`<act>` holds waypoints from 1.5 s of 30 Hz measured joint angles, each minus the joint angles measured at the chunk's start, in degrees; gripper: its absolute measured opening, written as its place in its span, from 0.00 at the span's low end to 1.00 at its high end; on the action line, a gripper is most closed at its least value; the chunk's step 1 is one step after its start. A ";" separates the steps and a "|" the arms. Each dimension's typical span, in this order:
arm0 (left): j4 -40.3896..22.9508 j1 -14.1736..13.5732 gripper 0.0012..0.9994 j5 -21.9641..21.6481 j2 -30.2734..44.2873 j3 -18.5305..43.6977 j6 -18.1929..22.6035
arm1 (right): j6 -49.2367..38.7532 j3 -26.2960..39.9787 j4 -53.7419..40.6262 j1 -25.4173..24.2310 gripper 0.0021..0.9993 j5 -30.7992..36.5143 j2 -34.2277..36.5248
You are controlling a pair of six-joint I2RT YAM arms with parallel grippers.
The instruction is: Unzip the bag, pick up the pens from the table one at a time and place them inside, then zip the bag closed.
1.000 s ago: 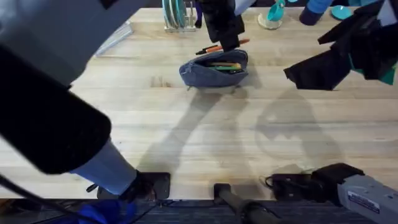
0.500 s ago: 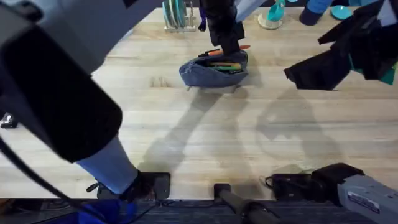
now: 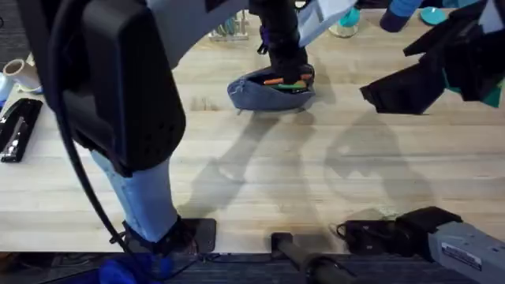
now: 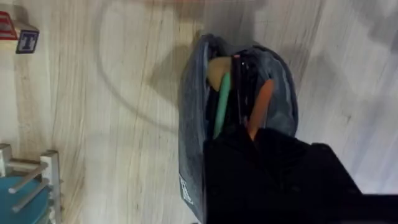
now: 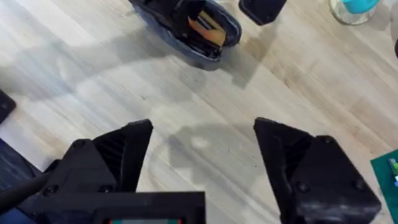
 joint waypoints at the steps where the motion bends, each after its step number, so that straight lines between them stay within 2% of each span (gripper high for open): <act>1: -0.01 0.00 0.04 0.07 0.34 0.00 0.00 | 0.00 0.00 0.00 0.00 1.00 0.00 0.00; 10: 0.01 0.00 0.04 0.29 4.03 0.00 0.00 | 0.00 0.00 0.00 0.00 1.00 0.00 0.00; 18: 0.05 0.00 0.04 0.34 4.30 0.00 0.00 | 0.00 0.00 0.00 0.00 1.00 0.00 0.00; 19: 0.08 0.00 0.07 0.35 4.30 0.00 0.04 | 0.00 0.00 0.00 0.00 1.00 0.00 0.00; 21: 0.12 0.00 0.26 0.36 4.28 0.00 0.25 | 0.00 0.00 0.00 0.00 1.00 0.00 0.00; 25: 0.21 0.00 0.86 0.36 4.30 0.00 0.39 | 0.00 0.00 0.00 0.00 1.00 0.00 0.00; 26: 0.32 0.00 0.96 0.28 4.29 0.00 0.23 | 0.00 0.00 0.00 0.00 1.00 0.00 0.00; 27: 0.42 0.04 0.98 0.27 4.30 0.00 0.35 | 0.00 0.00 0.00 0.00 1.00 0.00 0.00; 39: 0.40 0.09 0.99 0.29 4.30 0.00 0.03 | 0.00 0.00 0.00 0.00 1.00 0.00 0.00; 45: -2.32 0.09 0.99 0.14 4.30 2.74 -3.34 | 0.00 0.00 0.00 0.00 1.00 0.00 0.00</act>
